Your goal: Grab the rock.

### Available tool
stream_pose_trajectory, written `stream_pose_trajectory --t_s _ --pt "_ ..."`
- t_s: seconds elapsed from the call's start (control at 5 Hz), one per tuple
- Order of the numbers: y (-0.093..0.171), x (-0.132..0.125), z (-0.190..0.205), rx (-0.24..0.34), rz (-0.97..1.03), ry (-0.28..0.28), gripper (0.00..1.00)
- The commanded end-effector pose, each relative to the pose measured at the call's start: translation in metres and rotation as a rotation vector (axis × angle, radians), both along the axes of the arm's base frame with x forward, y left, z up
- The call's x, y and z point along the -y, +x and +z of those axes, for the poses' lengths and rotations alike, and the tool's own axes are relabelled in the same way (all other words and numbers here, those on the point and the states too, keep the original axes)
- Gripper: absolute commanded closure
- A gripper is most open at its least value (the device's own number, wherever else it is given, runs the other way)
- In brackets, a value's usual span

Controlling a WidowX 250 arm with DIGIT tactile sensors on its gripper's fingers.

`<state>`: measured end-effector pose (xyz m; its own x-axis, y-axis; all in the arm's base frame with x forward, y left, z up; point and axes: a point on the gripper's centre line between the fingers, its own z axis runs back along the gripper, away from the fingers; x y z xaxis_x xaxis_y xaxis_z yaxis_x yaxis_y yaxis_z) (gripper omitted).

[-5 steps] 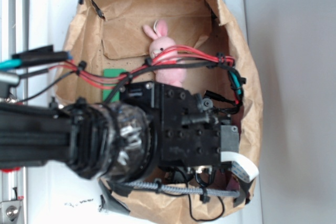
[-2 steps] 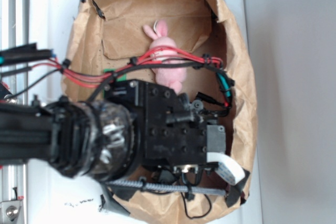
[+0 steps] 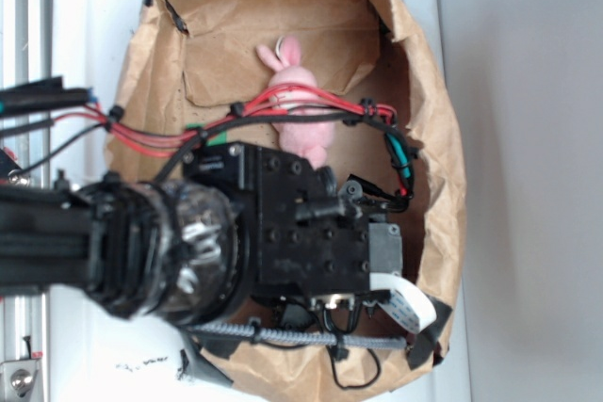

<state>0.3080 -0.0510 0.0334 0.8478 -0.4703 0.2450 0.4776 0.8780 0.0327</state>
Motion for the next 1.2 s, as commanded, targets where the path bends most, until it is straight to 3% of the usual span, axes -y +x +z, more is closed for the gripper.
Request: stream_pose_trajectory --t_s 0.0,0.2,0.4,0.6,1.0 --pt "0.007 0.006 0.019 0.060 0.011 -0.008 1.00" --pt "0.008 0.002 0.022 0.024 0.065 0.009 1.00" --pt "0.006 -0.019 0.046 -0.020 0.153 0.039 1.00" --pt "0.002 -0.052 0.083 -0.057 0.238 0.000 1.00" --pt "-0.019 -0.088 0.128 -0.011 0.363 -0.031 1.00"
